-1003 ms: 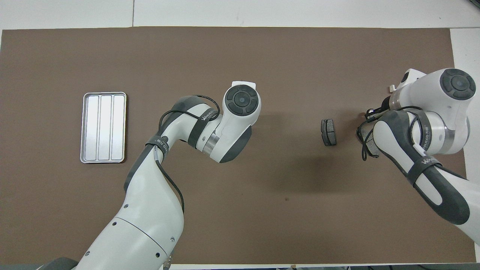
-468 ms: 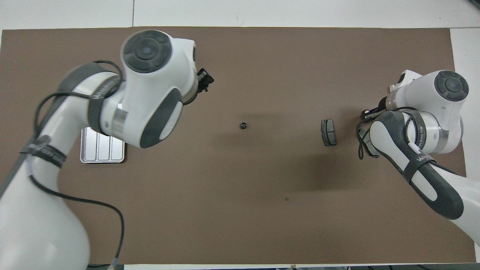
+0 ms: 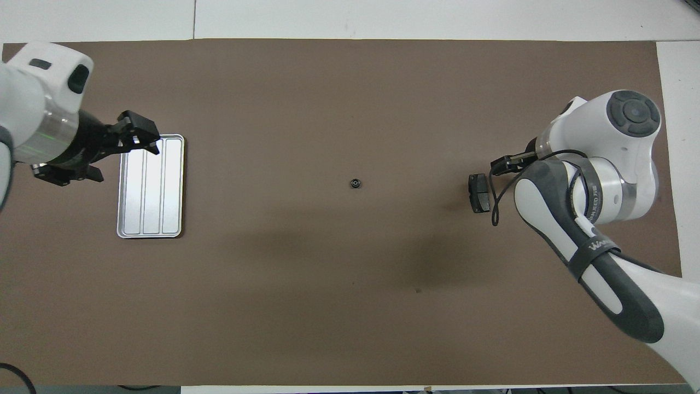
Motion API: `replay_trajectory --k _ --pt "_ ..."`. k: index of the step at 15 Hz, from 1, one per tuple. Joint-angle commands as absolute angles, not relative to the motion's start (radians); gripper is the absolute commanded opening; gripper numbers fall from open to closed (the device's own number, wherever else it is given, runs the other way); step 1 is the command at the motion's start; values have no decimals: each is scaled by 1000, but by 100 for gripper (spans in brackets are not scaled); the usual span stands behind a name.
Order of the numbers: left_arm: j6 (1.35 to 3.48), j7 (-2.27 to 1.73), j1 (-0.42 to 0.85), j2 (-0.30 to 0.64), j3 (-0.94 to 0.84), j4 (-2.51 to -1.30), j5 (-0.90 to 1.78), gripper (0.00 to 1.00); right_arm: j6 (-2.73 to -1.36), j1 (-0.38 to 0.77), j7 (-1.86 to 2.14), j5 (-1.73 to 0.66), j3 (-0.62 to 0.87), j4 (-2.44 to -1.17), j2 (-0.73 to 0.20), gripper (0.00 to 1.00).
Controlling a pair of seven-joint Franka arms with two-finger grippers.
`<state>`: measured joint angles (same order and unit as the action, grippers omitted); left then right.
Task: Place bearing gear from tray to pile
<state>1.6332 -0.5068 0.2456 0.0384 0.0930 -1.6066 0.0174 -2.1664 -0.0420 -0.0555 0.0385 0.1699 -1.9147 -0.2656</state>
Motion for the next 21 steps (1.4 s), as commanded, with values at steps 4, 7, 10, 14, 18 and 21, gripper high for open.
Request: replay_trajectory --k 4,7,10,14,18,21 --pt "1571 -296 129 -46 78 -1643 20 100 -1994 231 -467 32 190 -1671 -296 100" --pt "1600 -220 -9 -49 -15 -1655 20 100 -1991 340 -615 38 187 -1583 -360 100" --pt "1601 -184 -67 -52 -51 -1664 21 100 -1997 393 -686 96 189 -1536 -432 100" --pt "1591 -178 -68 -57 -51 -1669 21 100 -2071 407 -703 129 189 -1531 -506 99" --pt "1560 -178 -61 -58 -51 -1667 21 100 -2138 397 -703 132 187 -1529 -552 99" --pt "1563 -189 -57 -57 -48 -1667 20 100 -2166 405 -703 130 187 -1529 -577 99"
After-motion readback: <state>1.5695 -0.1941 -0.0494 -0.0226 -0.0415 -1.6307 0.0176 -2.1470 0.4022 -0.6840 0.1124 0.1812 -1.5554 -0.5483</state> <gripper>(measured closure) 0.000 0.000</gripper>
